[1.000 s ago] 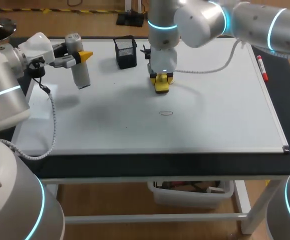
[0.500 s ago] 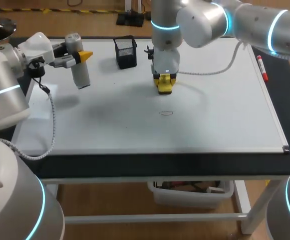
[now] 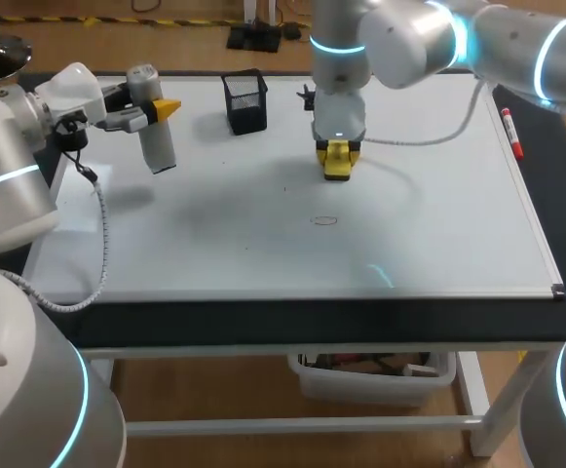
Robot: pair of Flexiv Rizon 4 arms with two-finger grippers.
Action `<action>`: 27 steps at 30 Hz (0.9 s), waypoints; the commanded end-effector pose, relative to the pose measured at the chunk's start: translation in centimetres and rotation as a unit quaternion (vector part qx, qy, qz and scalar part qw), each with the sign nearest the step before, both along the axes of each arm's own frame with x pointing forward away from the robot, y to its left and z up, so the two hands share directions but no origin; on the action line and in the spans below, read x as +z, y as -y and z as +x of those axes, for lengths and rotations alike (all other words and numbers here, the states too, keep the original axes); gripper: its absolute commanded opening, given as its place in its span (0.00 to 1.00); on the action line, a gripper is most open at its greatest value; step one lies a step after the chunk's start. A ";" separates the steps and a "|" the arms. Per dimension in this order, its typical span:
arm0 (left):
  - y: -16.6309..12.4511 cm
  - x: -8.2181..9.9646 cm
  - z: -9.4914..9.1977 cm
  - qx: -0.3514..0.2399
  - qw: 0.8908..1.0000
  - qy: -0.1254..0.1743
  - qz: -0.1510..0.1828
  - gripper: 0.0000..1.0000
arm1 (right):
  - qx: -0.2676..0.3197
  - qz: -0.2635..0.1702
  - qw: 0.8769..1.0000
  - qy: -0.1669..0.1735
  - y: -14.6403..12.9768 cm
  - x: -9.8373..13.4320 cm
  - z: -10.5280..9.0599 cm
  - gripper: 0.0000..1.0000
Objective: Pick up the inspection probe, press it on each red-marked spot on the whiteboard one by one, put down the probe, pick up the eraser, and wipe off all the red marks.
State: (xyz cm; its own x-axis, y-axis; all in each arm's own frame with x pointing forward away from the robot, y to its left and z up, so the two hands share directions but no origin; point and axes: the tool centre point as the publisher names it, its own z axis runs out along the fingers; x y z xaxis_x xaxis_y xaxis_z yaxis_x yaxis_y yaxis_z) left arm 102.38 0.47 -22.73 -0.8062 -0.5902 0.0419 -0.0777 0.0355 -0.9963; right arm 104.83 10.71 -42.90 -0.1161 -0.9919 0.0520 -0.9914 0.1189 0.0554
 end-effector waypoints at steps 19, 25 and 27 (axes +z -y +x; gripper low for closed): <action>0.1 -0.1 0.0 0.002 1.000 0.003 -0.002 0.00 | -0.023 0.013 1.000 0.002 4.5 2.0 1.7 0.00; 0.1 -0.1 0.0 0.002 1.000 0.003 -0.002 0.00 | -0.002 0.008 1.000 0.007 6.4 2.9 3.3 0.00; 0.1 -0.1 0.0 0.002 1.000 0.003 -0.002 0.00 | 0.001 0.013 1.000 0.009 7.2 2.9 4.0 0.00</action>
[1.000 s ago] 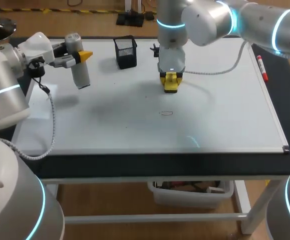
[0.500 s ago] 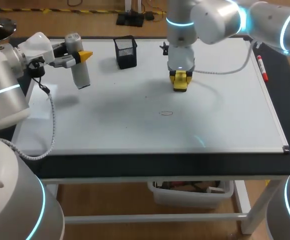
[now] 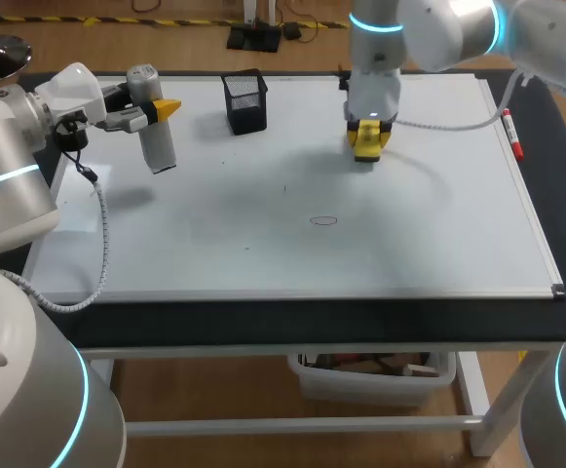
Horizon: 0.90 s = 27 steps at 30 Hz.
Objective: Pick up the inspection probe, press it on each red-marked spot on the whiteboard one by one, put down the probe, pick up the eraser, and wipe off all the red marks.
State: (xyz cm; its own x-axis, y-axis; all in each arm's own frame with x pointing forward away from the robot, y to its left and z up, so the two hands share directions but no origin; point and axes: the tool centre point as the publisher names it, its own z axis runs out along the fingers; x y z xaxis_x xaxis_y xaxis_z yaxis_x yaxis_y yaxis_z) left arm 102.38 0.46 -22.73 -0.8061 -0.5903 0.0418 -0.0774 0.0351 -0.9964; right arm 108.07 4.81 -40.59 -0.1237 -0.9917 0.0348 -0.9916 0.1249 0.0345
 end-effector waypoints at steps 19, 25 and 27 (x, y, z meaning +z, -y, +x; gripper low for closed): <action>0.1 -0.1 0.0 0.002 1.000 0.003 -0.002 0.00 | -0.033 -0.025 0.999 -0.002 8.0 -0.2 5.2 0.00; 0.1 -0.1 0.0 0.002 1.000 0.003 -0.002 0.00 | -0.035 -0.018 0.999 -0.004 8.3 0.0 5.2 0.00; 0.1 -0.1 0.0 0.002 1.000 0.003 -0.002 0.00 | -0.035 -0.018 0.999 -0.004 8.3 0.0 5.2 0.00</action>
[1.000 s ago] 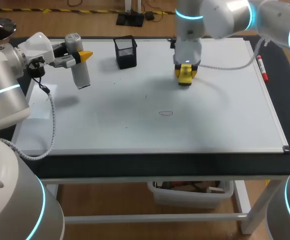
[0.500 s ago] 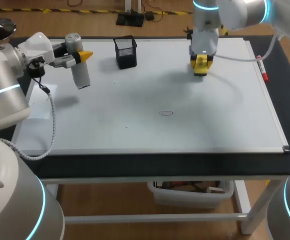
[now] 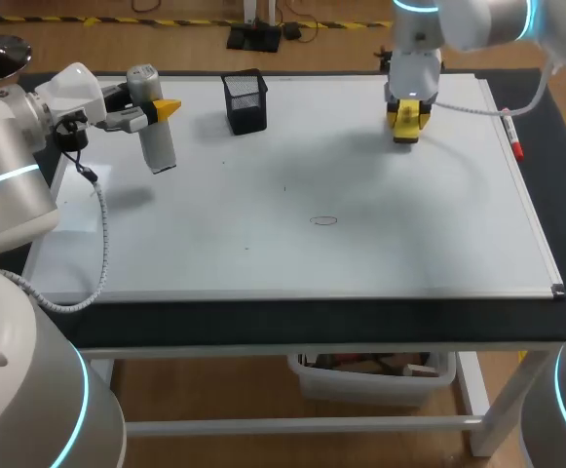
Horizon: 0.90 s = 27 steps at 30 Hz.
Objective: Pick up the inspection probe, press it on each red-marked spot on the whiteboard one by one, put down the probe, pick up the eraser, and wipe off all the red marks.
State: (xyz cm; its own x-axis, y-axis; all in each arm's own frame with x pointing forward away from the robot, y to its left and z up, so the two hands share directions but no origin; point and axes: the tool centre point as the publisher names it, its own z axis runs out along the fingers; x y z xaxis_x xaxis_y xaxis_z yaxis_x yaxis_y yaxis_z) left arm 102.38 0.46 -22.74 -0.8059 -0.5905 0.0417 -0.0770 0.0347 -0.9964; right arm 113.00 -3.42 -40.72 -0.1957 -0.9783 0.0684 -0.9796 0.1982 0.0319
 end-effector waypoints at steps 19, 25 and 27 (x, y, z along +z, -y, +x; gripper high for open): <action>6.2 -0.1 -1.8 -0.047 0.999 0.009 -0.002 0.00 | 0.001 -0.001 1.000 -0.003 0.1 0.1 0.2 0.00; 11.2 -0.7 -3.6 -0.079 0.997 0.007 -0.018 0.00 | 0.001 -0.001 1.000 -0.003 0.1 0.1 0.2 0.00; 12.8 -0.9 -4.1 -0.085 0.996 0.004 -0.020 0.00 | 0.001 -0.001 1.000 -0.003 0.1 0.1 0.2 0.00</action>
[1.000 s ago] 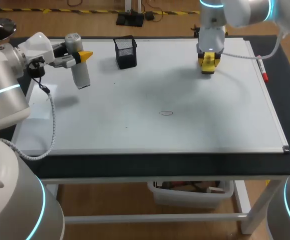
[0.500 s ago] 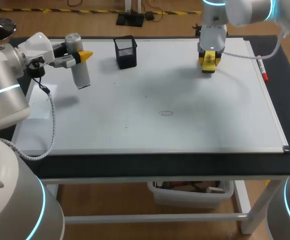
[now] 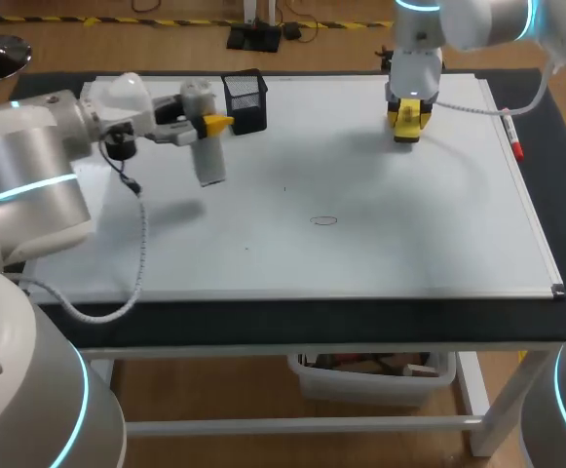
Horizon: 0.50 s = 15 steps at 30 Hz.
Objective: Pick up the inspection probe, press it on each red-marked spot on the whiteboard one by one, put down the probe, pick up the eraser, and wipe off all the red marks.
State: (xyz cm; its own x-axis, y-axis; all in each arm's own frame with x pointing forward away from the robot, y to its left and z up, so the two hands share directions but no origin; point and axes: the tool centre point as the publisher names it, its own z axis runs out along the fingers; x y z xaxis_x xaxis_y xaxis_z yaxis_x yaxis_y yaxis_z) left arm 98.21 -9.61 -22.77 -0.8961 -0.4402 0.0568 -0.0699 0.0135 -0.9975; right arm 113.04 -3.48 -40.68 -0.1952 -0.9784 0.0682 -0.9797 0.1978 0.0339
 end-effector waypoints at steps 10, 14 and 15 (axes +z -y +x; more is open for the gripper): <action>9.3 -1.4 -1.9 -0.034 0.999 -0.005 -0.020 0.00 | 0.001 -0.001 1.000 -0.002 0.1 0.1 0.2 0.00; 11.2 -1.5 -2.2 -0.052 0.998 -0.008 -0.025 0.00 | 0.001 -0.001 1.000 -0.002 0.1 0.1 0.2 0.00; 11.7 -1.6 -2.3 -0.057 0.998 -0.010 -0.028 0.00 | 0.001 -0.001 1.000 -0.002 0.1 0.1 0.2 0.00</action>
State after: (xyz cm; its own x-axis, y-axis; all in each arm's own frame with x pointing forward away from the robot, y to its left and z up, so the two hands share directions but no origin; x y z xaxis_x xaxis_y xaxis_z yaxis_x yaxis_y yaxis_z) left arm 95.07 -19.62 -23.80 -0.9351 -0.3413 0.0954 -0.0911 -0.0287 -0.9954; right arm 113.05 -3.48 -40.68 -0.1953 -0.9784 0.0682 -0.9796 0.1979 0.0339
